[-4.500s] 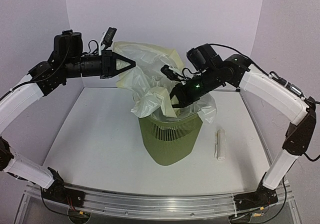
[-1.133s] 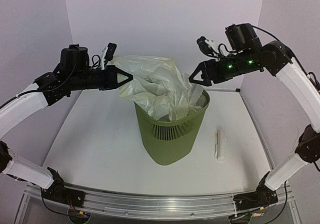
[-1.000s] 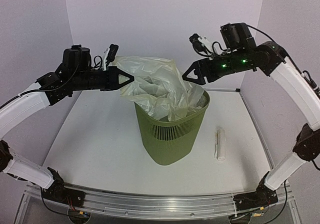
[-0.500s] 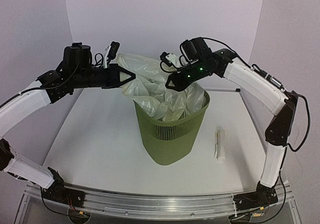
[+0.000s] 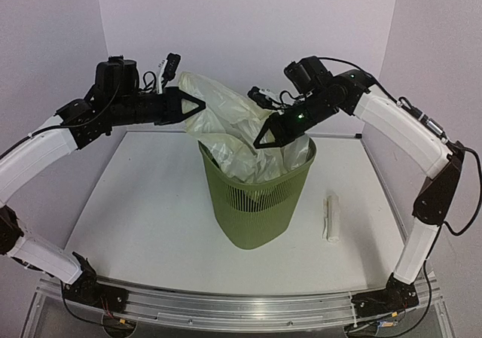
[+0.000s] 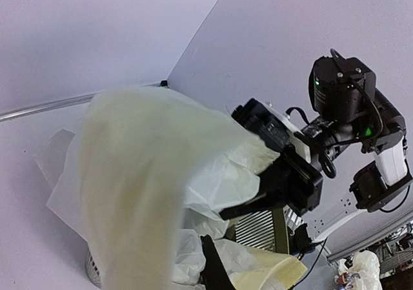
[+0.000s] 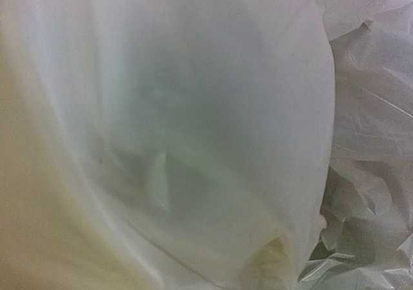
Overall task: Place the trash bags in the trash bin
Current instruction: Place the trash bag in the trash bin.
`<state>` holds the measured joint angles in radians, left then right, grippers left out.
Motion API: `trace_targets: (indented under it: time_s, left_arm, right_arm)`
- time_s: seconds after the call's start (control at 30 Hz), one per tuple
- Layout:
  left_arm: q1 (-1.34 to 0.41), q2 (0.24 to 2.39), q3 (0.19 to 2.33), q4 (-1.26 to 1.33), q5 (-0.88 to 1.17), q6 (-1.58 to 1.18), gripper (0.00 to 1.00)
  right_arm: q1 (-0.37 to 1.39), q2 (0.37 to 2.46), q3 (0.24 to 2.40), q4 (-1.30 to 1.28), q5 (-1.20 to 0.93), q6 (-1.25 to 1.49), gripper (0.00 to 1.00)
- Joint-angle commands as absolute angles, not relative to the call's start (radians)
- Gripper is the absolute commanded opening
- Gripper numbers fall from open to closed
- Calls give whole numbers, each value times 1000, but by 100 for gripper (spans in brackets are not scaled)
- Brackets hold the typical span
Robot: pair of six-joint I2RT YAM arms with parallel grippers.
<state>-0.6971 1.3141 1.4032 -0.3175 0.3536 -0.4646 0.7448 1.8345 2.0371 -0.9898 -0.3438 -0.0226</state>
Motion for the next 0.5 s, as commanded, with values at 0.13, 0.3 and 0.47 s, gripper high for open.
trace_targets:
  time_s: [0.13,0.3,0.47]
  left_arm:
    - [-696,1445,1587,-415,186,-414,0]
    - [-695,1489,1655,-445,147,-389,0]
    - [-695,1395,1604,-391,265,-369,0]
  right_arm:
    - [712,1716,2157,-1090,-365,110,0]
    - [655,1739,2248,-1088,-611,196,0]
    - [653,1787,2335,-1068,-877,315,0]
